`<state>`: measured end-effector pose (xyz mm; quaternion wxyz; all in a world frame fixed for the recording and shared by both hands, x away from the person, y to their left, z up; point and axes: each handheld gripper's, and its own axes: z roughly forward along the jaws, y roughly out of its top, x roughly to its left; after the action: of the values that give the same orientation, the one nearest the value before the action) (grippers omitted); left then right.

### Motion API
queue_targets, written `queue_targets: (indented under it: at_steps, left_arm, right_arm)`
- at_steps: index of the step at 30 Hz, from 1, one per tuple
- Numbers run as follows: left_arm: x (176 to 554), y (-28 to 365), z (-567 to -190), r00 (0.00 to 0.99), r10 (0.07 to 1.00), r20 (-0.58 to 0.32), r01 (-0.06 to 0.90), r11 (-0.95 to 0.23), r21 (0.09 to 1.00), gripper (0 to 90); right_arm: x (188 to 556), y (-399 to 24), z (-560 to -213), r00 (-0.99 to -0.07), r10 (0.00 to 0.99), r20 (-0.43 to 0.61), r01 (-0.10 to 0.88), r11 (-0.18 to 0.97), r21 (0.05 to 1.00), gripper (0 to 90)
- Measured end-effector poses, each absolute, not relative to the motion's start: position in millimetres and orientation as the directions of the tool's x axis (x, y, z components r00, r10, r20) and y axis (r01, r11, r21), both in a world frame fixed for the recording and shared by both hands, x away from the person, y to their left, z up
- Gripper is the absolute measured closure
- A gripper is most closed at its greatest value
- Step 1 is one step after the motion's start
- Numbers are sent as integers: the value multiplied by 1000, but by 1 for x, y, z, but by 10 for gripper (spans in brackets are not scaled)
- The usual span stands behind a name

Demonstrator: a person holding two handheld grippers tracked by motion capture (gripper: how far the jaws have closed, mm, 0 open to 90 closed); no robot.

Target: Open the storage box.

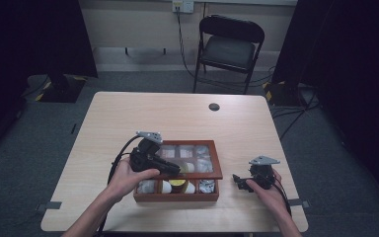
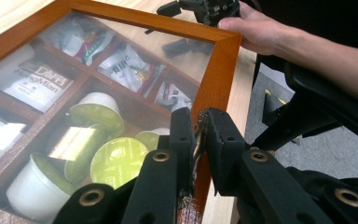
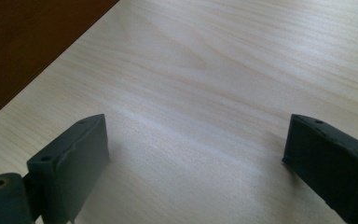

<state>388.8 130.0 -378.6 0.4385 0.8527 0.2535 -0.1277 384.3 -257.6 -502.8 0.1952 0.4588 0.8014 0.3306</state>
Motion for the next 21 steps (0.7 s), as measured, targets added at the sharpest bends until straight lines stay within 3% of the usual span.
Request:
queue_targets:
  at_steps: [21]
  left_arm:
    - [399,133,-365,835,312,-453,550,-471,690,810]
  right_arm:
    - [384,-258,-503,-501,865,-9,608,360,707,58]
